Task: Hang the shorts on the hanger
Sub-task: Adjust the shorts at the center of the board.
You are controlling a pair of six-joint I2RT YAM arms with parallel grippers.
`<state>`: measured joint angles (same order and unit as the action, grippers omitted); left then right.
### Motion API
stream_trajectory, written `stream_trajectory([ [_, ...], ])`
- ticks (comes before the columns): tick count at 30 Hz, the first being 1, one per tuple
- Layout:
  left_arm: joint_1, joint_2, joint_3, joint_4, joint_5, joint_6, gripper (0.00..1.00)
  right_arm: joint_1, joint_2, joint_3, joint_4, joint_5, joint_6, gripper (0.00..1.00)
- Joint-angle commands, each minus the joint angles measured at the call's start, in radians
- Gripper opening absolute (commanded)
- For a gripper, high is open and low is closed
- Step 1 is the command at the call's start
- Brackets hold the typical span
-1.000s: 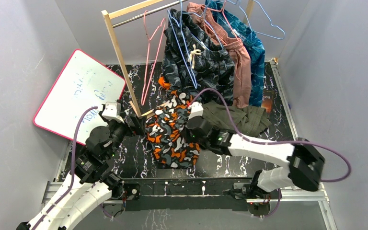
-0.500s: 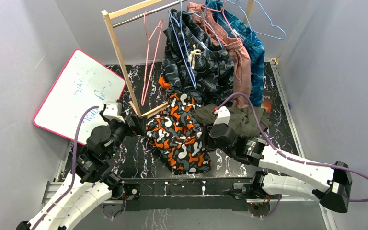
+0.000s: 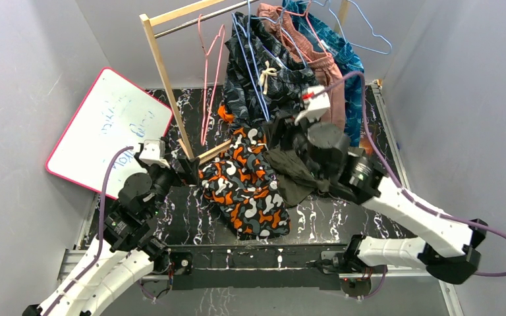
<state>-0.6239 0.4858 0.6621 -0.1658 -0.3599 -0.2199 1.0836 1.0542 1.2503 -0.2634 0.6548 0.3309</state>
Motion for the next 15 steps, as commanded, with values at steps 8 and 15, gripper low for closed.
stream_trajectory([
  [8,-0.002,-0.023,0.000,-0.001,-0.055,-0.007,0.98,-0.397,0.275,0.183,0.220,-0.380,-0.048,0.73],
  [15,-0.002,-0.023,-0.003,0.003,-0.041,-0.019,0.98,-0.427,0.260,0.106,0.373,-0.487,-0.032,0.75],
])
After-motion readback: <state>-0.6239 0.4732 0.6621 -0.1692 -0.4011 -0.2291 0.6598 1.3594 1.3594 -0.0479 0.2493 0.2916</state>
